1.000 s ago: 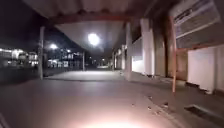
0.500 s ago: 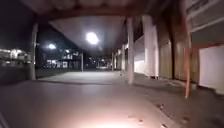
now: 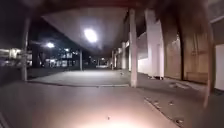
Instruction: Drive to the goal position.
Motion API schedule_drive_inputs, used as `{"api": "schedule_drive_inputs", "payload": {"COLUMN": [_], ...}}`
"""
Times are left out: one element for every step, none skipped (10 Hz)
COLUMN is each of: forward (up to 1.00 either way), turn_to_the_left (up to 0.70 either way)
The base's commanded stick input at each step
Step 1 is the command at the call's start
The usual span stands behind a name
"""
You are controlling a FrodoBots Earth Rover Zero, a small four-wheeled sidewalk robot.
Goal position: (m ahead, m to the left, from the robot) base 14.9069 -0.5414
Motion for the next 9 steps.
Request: {"api": "schedule_drive_inputs", "payload": {"forward": [1.00,1.00,1.00,1.00,1.00,1.00,1.00,1.00,1.00], "turn_to_the_left": [0.03,0.03,0.02,0.02,0.02,0.02,0.02,0.02,0.02]}}
